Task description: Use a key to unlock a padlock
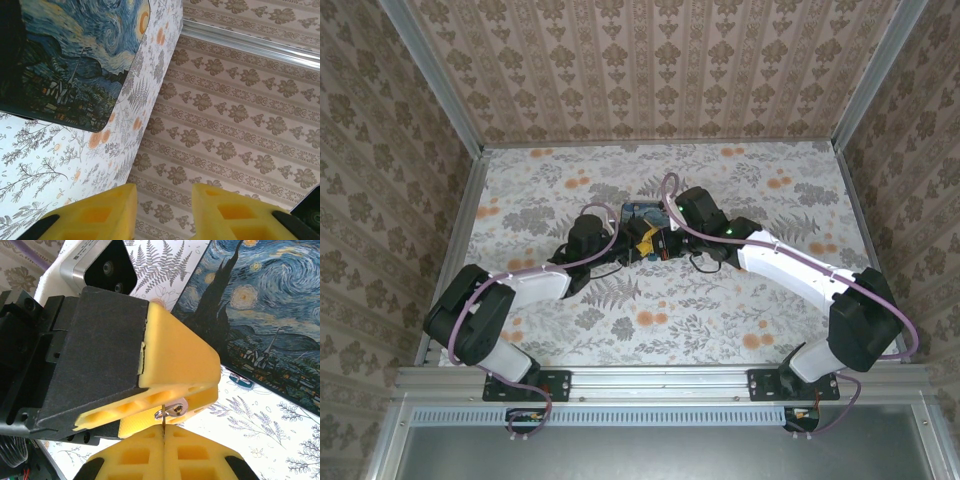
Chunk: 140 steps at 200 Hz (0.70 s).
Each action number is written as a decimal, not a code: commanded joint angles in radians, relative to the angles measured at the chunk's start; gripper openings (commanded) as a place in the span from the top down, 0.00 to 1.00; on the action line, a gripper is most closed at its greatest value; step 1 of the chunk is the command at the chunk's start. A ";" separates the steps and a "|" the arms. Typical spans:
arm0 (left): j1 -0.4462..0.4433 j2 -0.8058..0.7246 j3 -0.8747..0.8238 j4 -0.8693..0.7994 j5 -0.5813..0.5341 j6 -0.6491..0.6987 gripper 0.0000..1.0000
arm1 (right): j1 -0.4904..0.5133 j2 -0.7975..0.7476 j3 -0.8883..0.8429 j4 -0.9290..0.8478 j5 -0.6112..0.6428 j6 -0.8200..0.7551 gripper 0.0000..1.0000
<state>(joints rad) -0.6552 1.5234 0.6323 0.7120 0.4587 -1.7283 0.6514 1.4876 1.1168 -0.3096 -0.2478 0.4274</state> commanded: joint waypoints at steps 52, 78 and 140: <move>-0.004 0.009 -0.018 0.030 -0.020 0.013 0.73 | -0.013 -0.046 -0.029 0.027 -0.014 0.020 1.00; -0.004 0.008 -0.016 0.026 -0.022 0.016 0.79 | -0.015 -0.047 -0.033 0.030 -0.016 0.023 1.00; -0.004 0.007 -0.019 0.022 -0.027 0.018 0.87 | -0.017 -0.047 -0.039 0.032 -0.015 0.023 1.00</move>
<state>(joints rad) -0.6548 1.5234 0.6273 0.7120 0.4442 -1.7279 0.6430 1.4719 1.0889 -0.2935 -0.2481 0.4431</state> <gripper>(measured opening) 0.143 0.067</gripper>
